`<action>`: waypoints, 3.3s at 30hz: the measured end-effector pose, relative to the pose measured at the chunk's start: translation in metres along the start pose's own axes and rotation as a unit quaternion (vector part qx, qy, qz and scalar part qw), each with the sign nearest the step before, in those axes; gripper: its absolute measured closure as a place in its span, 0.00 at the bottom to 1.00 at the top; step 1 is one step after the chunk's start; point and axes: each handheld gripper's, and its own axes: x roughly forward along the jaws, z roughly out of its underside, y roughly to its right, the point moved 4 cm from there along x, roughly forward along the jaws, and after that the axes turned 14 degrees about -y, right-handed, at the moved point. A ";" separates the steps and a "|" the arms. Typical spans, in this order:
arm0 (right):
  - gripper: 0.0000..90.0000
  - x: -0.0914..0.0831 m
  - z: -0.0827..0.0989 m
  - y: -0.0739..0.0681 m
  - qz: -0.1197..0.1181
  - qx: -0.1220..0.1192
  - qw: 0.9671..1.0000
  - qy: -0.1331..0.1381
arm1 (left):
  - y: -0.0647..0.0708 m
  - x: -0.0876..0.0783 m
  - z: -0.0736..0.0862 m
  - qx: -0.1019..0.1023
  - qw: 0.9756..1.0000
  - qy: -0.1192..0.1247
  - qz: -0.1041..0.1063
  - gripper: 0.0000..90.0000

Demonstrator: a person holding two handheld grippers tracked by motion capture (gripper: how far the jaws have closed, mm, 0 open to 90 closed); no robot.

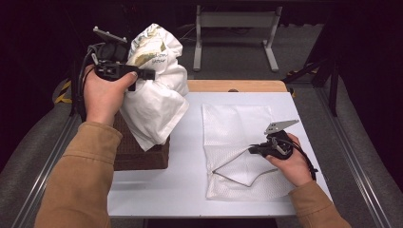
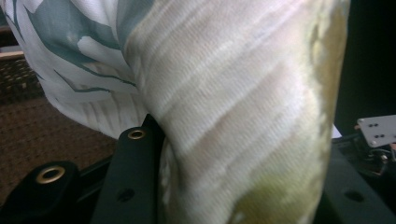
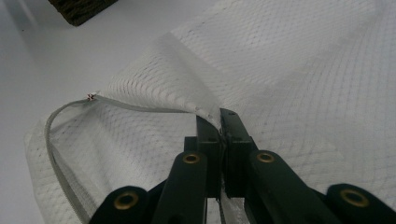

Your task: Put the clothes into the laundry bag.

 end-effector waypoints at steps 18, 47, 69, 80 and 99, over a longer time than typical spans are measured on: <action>0.98 -0.003 0.000 0.001 0.000 0.001 1.000 0.008 | 0.062 0.020 -0.015 0.069 0.997 -0.005 0.035 0.67; 0.98 -0.009 0.000 0.003 0.003 0.000 1.000 0.022 | 0.141 0.054 -0.024 0.139 0.986 -0.017 0.096 0.67; 0.98 -0.009 -0.011 0.009 0.013 0.007 1.000 0.009 | 0.153 0.083 -0.003 0.158 0.978 -0.033 0.128 0.67; 0.98 -0.013 -0.025 0.014 0.013 0.012 1.000 0.000 | 0.146 0.085 0.015 0.164 0.977 -0.024 0.132 0.67; 0.98 -0.019 -0.040 0.023 0.008 0.028 1.000 0.008 | 0.139 0.078 0.042 0.186 0.972 -0.024 0.139 0.67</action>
